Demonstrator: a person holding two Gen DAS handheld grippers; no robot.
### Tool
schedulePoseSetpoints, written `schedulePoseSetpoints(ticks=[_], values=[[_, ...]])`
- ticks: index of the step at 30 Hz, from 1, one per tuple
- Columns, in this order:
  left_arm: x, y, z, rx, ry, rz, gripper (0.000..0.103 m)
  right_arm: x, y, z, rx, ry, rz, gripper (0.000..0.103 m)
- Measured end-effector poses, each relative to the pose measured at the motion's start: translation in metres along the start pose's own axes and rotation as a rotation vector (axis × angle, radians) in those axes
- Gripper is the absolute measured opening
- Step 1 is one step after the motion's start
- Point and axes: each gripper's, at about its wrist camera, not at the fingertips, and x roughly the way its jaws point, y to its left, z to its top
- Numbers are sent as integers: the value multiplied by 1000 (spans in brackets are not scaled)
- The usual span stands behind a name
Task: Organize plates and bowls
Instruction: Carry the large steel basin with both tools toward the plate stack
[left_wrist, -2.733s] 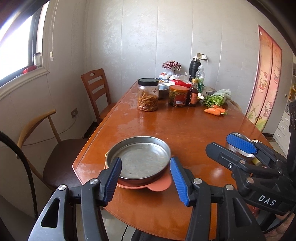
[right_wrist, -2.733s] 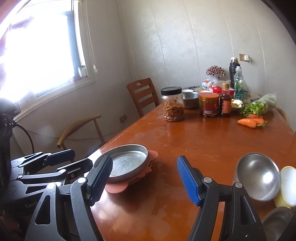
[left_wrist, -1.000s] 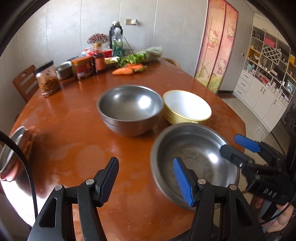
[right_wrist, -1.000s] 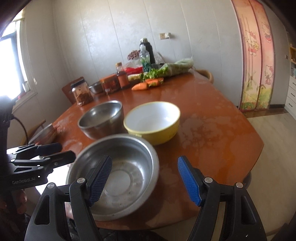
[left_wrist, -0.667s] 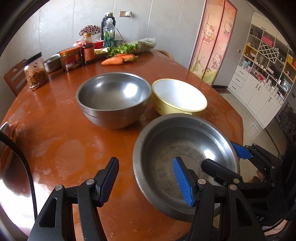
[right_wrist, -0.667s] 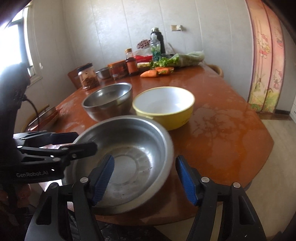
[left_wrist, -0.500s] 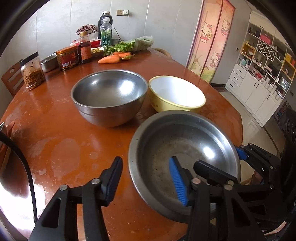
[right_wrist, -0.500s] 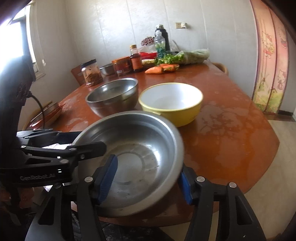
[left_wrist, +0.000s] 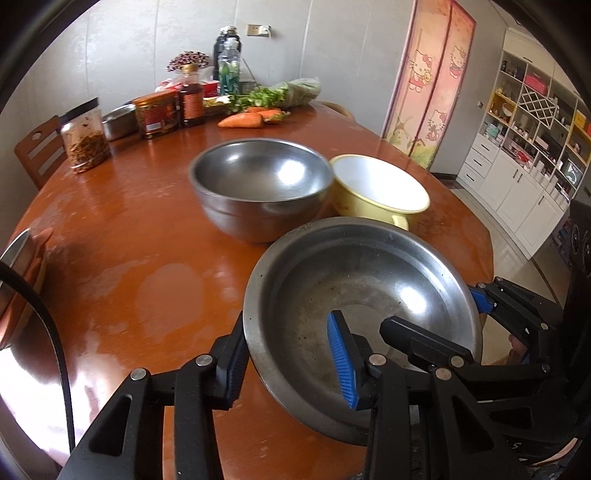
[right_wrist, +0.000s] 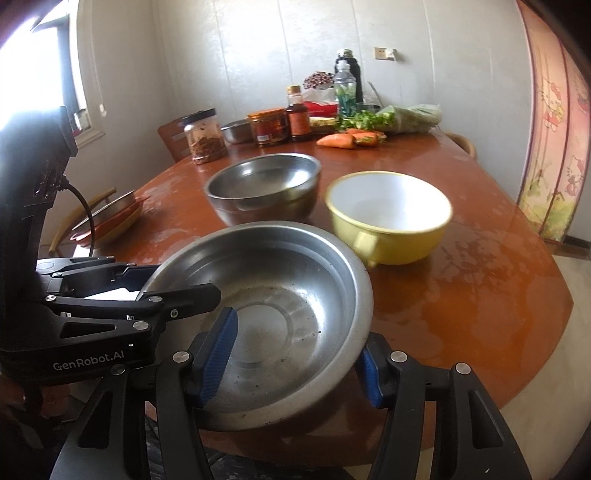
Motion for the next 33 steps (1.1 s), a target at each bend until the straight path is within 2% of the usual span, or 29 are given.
schedulePoseSetpoints(ticks=[10,20,33], values=[[-24,48,-12,-62,-51,65,41,18,47,13,-74,20,53,62],[-34,90,-24,-129,-71,89,41,42,91,22,-138,60,82,62],[-34,109,-29,-161,-83,80,41,60,110,25,-181,99,73,62]])
